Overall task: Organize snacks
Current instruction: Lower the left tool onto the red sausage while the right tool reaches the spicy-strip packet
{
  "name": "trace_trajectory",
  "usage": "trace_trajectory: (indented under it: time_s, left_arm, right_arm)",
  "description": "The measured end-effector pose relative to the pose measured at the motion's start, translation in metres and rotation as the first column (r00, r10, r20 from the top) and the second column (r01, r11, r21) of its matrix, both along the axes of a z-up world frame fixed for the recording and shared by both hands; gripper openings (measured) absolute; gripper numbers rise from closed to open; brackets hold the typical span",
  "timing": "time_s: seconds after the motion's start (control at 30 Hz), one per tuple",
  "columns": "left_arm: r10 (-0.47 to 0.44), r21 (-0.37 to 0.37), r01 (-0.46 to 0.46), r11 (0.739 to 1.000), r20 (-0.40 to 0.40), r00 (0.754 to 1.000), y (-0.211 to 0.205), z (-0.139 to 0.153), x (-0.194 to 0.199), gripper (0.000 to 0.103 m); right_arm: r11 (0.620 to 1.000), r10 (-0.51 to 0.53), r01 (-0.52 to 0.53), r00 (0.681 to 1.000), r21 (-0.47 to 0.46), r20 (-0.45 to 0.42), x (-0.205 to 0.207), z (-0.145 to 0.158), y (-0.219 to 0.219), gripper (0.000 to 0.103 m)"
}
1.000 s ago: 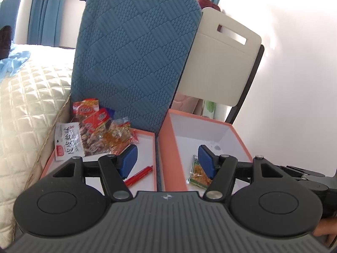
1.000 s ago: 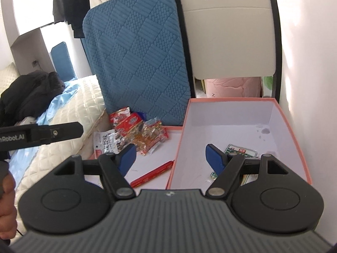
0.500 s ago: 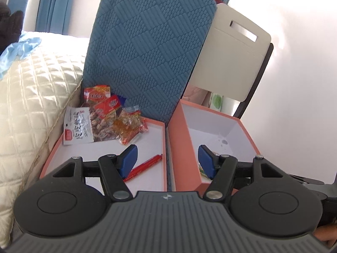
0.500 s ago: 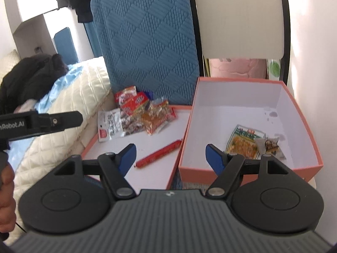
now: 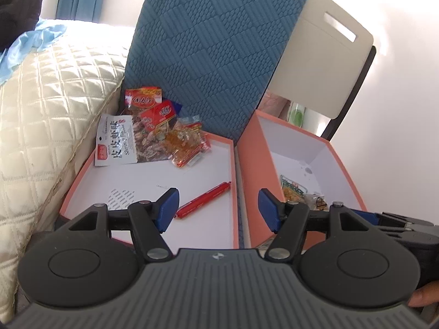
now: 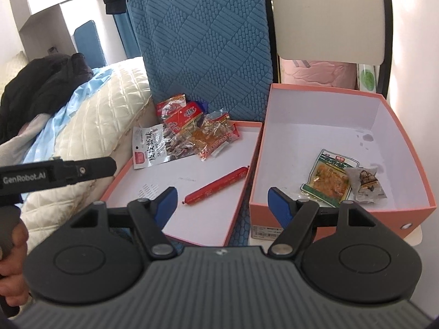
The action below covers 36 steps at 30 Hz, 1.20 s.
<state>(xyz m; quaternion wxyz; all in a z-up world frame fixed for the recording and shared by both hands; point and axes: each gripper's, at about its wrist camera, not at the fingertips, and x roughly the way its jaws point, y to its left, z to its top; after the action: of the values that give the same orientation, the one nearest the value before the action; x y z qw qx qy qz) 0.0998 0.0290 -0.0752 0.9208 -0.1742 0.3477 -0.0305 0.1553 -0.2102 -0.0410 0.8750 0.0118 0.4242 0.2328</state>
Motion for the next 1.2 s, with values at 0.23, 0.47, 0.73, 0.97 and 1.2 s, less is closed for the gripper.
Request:
trace_trajectory:
  time_s: [0.23, 0.47, 0.73, 0.97, 1.2]
  left_arm:
    - [0.015, 0.004, -0.015, 1.000, -0.038, 0.999, 0.012, -0.020, 0.015, 0.069]
    - [0.010, -0.009, -0.011, 1.000, -0.072, 0.997, 0.021, -0.038, 0.039, 0.069]
    - [-0.039, -0.057, 0.033, 0.998, -0.120, 0.992, 0.027, -0.064, 0.073, 0.068]
    - [-0.102, -0.021, 0.100, 0.995, -0.164, 0.981, 0.022, -0.093, 0.093, 0.067]
    - [-0.106, -0.035, 0.101, 0.994, -0.176, 0.979, 0.030, -0.113, 0.118, 0.062]
  right_arm:
    - [0.999, 0.025, -0.025, 1.000, -0.021, -0.011, 0.015, -0.009, 0.014, 0.074]
    - [0.997, 0.044, -0.044, 0.999, -0.062, -0.001, 0.041, -0.017, 0.025, 0.074]
    - [0.994, 0.083, -0.086, 0.995, -0.065, -0.047, 0.076, -0.031, 0.046, 0.074]
    - [0.984, 0.160, -0.163, 0.986, -0.076, -0.043, 0.112, -0.048, 0.081, 0.074]
    - [0.975, 0.203, -0.207, 0.978, -0.081, -0.051, 0.151, -0.065, 0.104, 0.074]
